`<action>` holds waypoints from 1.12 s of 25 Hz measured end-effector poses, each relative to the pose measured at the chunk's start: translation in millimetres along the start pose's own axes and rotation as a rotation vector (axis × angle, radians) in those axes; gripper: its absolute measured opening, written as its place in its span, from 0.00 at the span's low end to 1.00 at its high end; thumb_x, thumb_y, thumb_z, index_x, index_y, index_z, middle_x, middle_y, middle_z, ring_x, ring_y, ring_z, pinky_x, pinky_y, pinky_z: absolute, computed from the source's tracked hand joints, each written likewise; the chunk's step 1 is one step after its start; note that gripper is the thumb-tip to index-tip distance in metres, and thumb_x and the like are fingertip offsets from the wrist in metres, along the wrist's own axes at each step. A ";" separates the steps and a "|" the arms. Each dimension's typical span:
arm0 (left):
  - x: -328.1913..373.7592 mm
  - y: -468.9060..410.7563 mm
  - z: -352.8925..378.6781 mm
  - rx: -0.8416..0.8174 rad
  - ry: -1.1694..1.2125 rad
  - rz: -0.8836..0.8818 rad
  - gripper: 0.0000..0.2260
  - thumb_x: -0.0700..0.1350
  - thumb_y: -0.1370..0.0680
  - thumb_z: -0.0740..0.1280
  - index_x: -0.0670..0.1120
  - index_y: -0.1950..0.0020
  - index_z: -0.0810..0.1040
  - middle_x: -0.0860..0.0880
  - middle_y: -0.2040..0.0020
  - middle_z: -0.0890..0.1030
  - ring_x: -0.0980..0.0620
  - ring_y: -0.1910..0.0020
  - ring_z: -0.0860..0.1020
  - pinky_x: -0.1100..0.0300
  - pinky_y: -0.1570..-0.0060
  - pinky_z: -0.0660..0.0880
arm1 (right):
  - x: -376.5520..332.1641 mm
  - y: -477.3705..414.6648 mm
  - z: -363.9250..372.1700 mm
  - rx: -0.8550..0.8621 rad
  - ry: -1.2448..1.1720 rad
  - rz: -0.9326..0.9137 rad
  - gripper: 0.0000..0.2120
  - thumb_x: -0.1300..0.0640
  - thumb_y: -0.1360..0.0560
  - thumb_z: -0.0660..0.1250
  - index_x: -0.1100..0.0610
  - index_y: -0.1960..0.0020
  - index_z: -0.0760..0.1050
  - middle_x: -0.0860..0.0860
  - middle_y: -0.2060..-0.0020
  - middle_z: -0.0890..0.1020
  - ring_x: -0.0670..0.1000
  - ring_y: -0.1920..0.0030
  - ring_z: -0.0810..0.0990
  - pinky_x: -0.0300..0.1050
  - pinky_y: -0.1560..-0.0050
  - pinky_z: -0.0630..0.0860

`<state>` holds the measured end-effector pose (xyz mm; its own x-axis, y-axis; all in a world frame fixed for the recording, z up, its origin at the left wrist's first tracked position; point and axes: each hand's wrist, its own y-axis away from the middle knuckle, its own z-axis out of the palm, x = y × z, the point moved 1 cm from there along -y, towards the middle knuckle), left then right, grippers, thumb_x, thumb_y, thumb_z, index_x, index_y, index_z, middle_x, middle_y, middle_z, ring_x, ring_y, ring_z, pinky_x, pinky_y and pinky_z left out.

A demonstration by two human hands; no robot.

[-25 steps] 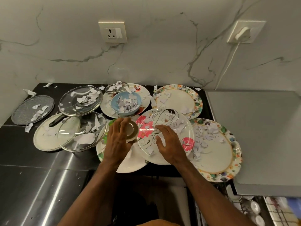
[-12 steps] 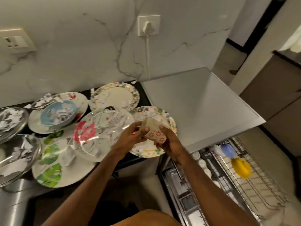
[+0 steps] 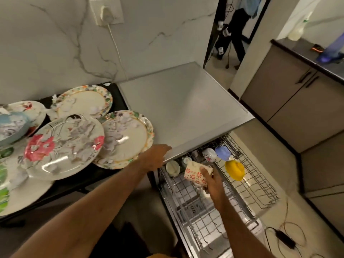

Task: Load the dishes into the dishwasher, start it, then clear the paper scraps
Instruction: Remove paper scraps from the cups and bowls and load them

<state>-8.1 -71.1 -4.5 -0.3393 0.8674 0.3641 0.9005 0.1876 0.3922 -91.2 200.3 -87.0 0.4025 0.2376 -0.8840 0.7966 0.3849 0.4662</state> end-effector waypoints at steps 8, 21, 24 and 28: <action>8.5 -31.9 -7.1 -0.143 -0.407 -0.043 0.27 0.38 0.14 0.55 0.49 0.16 0.54 0.43 0.16 0.56 0.40 0.21 0.63 0.45 0.26 0.67 | 36.5 -45.0 14.1 -0.130 0.949 0.074 0.48 0.40 0.30 0.78 0.57 0.20 0.59 0.61 0.28 0.68 0.63 0.30 0.72 0.59 0.32 0.74; 7.0 -38.6 -20.8 -0.238 -0.440 -0.062 0.30 0.38 0.16 0.57 0.51 0.15 0.50 0.44 0.19 0.60 0.40 0.24 0.67 0.42 0.33 0.73 | 85.4 -118.2 66.8 -0.339 1.468 -0.126 0.47 0.46 0.25 0.75 0.52 0.16 0.52 0.62 0.21 0.61 0.67 0.25 0.65 0.58 0.27 0.68; 11.6 -41.8 -22.7 -0.211 -0.474 -0.069 0.31 0.40 0.17 0.62 0.49 0.16 0.52 0.43 0.19 0.62 0.40 0.26 0.69 0.45 0.38 0.76 | 94.7 -124.8 78.9 -0.372 1.529 -0.145 0.46 0.46 0.23 0.74 0.55 0.16 0.50 0.62 0.20 0.59 0.66 0.22 0.62 0.58 0.23 0.65; 13.5 -43.6 -14.9 -0.210 -0.518 -0.064 0.30 0.40 0.16 0.60 0.47 0.16 0.50 0.41 0.18 0.58 0.39 0.24 0.68 0.45 0.36 0.75 | 110.5 -130.4 87.3 -0.331 1.559 -0.104 0.46 0.45 0.23 0.73 0.55 0.17 0.50 0.65 0.20 0.56 0.67 0.22 0.62 0.57 0.25 0.68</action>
<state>-56.0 -74.5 -4.0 -0.1660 0.9802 -0.1082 0.7912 0.1979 0.5787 -111.2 98.6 -248.5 -0.6439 0.7572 -0.1097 0.5776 0.5751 0.5794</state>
